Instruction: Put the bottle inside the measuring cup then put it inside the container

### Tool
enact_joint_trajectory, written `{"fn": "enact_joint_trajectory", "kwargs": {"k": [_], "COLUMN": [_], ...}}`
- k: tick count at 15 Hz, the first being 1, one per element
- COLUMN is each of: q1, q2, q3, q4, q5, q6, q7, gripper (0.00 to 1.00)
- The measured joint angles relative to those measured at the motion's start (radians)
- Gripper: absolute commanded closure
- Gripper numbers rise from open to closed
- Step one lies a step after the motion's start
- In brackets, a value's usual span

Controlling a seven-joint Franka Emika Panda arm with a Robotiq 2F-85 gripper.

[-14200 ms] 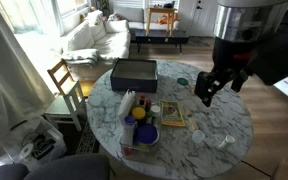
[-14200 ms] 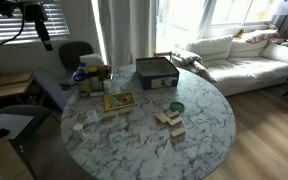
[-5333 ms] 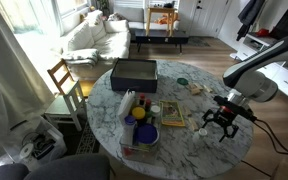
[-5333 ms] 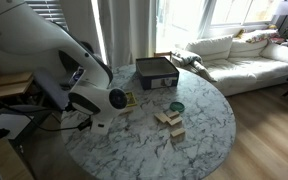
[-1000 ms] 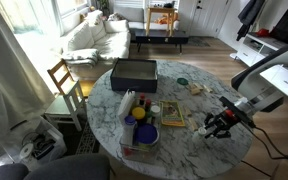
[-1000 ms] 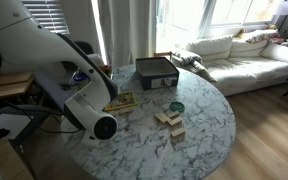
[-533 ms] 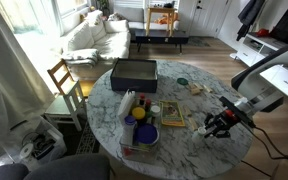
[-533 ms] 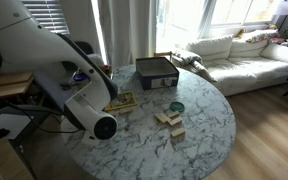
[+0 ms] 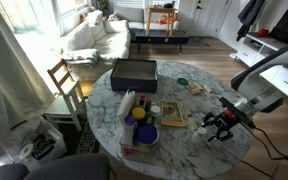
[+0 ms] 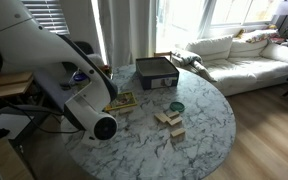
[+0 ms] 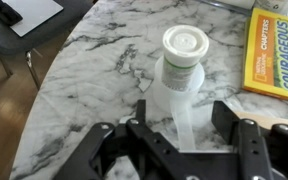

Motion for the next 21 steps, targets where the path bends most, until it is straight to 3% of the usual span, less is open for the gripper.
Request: {"fn": "enact_joint_trajectory", "kwargs": {"k": [4,5,7,15,21], "q1": [0.0,0.0,0.001,0.005,0.016], "q2": [0.004,0.005,0.007,-0.015,-0.118], "q3": [0.0,0.0,0.0,0.0,0.002], "q4": [0.0,0.001,0.003,0.023,0.089], "q5": [0.0,0.0,0.0,-0.029,-0.122], "q6": [0.0,0.0,0.0,-0.002,-0.096], "q7": [0.0,0.0,0.0,0.002,0.069], "gripper": [0.95,0.99,0.94,0.94,0.94]}}
